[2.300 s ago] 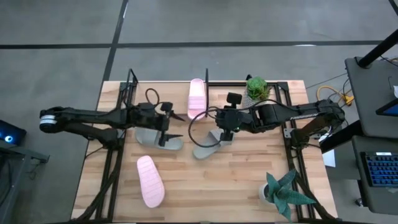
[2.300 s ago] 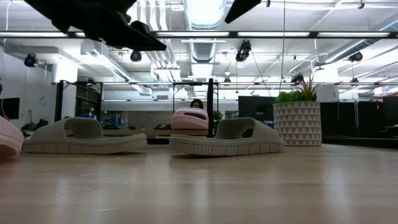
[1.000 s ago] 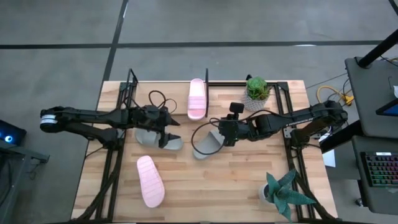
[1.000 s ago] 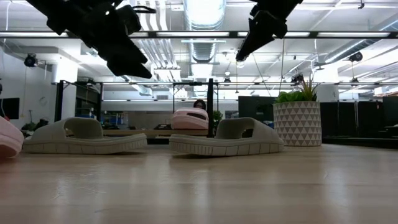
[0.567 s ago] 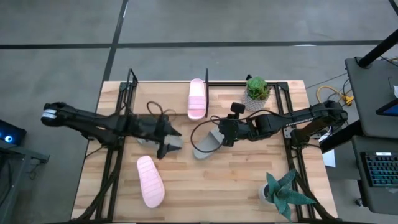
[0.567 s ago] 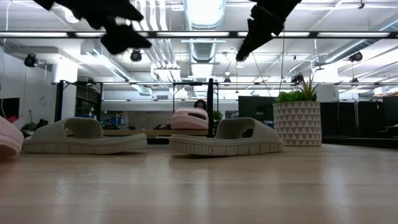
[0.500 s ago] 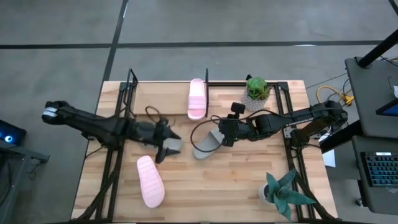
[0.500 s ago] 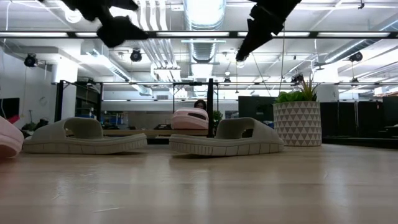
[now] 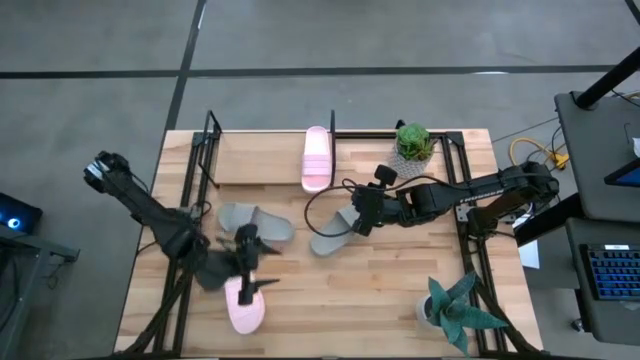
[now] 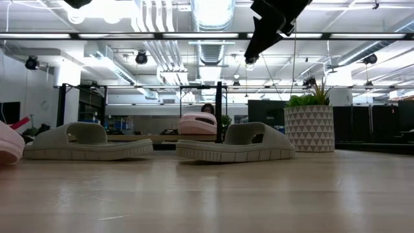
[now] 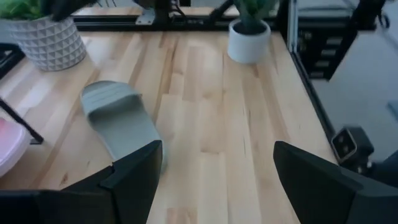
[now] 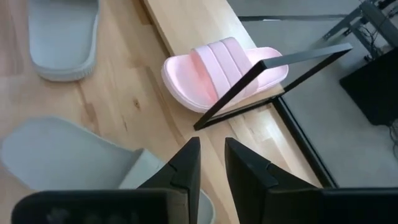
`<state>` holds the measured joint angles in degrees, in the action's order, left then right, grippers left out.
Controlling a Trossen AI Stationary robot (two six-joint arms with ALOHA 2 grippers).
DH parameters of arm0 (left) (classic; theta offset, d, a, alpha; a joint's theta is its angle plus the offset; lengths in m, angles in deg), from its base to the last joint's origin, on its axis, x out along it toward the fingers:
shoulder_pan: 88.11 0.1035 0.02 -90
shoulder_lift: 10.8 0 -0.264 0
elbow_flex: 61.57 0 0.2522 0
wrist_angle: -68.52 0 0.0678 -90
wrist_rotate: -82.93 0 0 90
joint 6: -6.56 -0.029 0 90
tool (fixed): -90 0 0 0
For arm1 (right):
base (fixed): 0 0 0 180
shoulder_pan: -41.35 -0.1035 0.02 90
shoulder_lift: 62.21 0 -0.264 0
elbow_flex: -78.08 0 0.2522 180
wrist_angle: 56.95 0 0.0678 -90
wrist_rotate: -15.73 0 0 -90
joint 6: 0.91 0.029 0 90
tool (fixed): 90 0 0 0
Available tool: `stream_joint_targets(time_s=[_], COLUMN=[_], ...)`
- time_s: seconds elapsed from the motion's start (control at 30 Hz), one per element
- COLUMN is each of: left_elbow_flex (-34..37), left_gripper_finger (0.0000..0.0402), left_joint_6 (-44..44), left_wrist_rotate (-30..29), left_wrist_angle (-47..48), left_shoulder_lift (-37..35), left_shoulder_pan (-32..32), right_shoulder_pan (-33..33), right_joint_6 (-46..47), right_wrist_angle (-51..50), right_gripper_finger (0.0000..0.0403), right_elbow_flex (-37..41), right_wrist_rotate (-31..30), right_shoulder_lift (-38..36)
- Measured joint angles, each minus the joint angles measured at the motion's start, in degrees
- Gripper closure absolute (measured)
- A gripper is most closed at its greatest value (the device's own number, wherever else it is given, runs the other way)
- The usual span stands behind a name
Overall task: Pick and place slides into the shelf
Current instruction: Put the pink slipper on the shelf
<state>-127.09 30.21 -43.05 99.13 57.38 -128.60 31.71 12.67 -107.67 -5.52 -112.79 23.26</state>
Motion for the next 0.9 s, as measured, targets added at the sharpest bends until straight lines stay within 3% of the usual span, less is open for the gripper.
stream_joint_targets(time_s=[0.2, 0.33, 0.5, 0.67, 0.9], left_elbow_flex=[-7.94, -14.76, -23.37, -29.65, -35.39], left_gripper_finger=[0.0110, 0.0110, 0.0110, 0.0110, 0.0110], left_joint_6=[-0.01, 0.51, 8.37, 20.54, 33.69], left_wrist_rotate=[-6.50, -7.76, -8.46, -6.90, 1.33], left_wrist_angle=[7.73, 13.37, 25.29, 38.00, 47.25], left_shoulder_lift=[10.34, 16.44, 22.33, 27.19, 32.25], left_shoulder_pan=[-5.85, -8.67, -11.45, -13.68, -14.97], right_shoulder_pan=[-0.93, -1.43, -2.15, -2.13, -2.09], right_joint_6=[0.47, 2.31, 2.75, 2.73, 2.47], right_wrist_angle=[1.61, 1.62, 1.59, 1.50, 1.53], right_gripper_finger=[0.0342, 0.0339, 0.0342, 0.0343, 0.0344], right_elbow_flex=[0.00, 0.01, 0.36, 0.70, 0.72], right_wrist_rotate=[0.15, 0.18, 0.18, 0.15, 0.08], right_shoulder_lift=[0.00, 0.02, 0.02, 0.02, 0.02])
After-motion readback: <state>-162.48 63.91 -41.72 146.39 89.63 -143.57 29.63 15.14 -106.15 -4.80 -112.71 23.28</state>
